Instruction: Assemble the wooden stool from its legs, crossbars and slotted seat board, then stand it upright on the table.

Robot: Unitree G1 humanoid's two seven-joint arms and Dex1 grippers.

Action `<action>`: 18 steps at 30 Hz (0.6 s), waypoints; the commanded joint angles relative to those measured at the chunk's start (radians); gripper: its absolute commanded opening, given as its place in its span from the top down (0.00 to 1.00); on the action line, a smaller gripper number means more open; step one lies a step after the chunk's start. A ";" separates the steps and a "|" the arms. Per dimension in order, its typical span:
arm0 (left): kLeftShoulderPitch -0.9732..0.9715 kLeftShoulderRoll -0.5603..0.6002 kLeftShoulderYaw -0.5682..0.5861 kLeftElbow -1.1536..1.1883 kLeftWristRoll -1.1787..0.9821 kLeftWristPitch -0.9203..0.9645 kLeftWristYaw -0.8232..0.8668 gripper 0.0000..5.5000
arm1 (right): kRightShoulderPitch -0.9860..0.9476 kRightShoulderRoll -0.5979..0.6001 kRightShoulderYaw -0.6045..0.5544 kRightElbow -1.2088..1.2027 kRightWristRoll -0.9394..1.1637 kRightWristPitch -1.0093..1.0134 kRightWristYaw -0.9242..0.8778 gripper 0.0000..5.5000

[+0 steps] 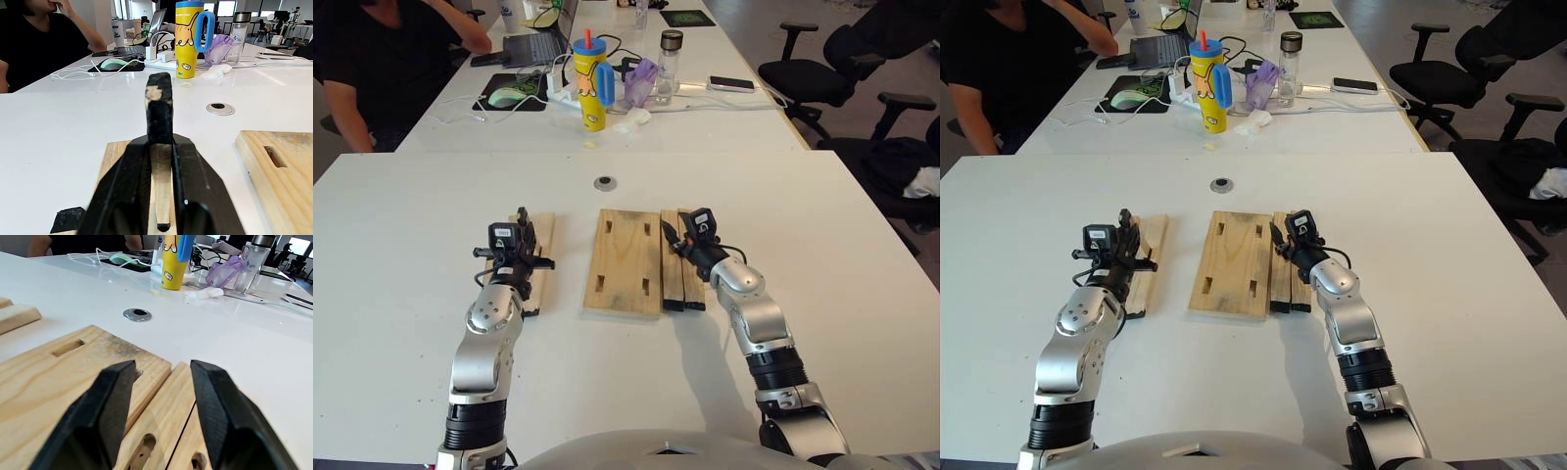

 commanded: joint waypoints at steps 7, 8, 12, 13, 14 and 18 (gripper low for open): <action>-0.367 0.035 0.143 0.010 -0.376 0.174 -0.181 0.93 | -0.072 -0.047 -0.248 0.006 0.498 0.168 0.344 0.36; -0.391 0.035 0.159 0.021 -0.436 0.207 -0.207 0.93 | -0.078 -0.062 -0.262 0.013 0.545 0.212 0.383 0.33; -0.458 0.059 0.229 0.082 -0.697 0.361 -0.309 0.93 | -0.119 -0.112 -0.344 0.028 0.783 0.426 0.509 0.20; -0.476 0.072 0.242 0.100 -0.764 0.414 -0.329 0.93 | -0.136 -0.123 -0.360 0.048 0.816 0.458 0.527 0.17; -0.496 0.091 0.249 0.115 -0.815 0.453 -0.357 0.93 | -0.153 -0.134 -0.384 0.075 0.860 0.497 0.544 0.13; -0.574 0.143 0.292 0.209 -0.970 0.563 -0.410 0.93 | -0.183 -0.164 -0.462 0.110 1.042 0.659 0.599 0.13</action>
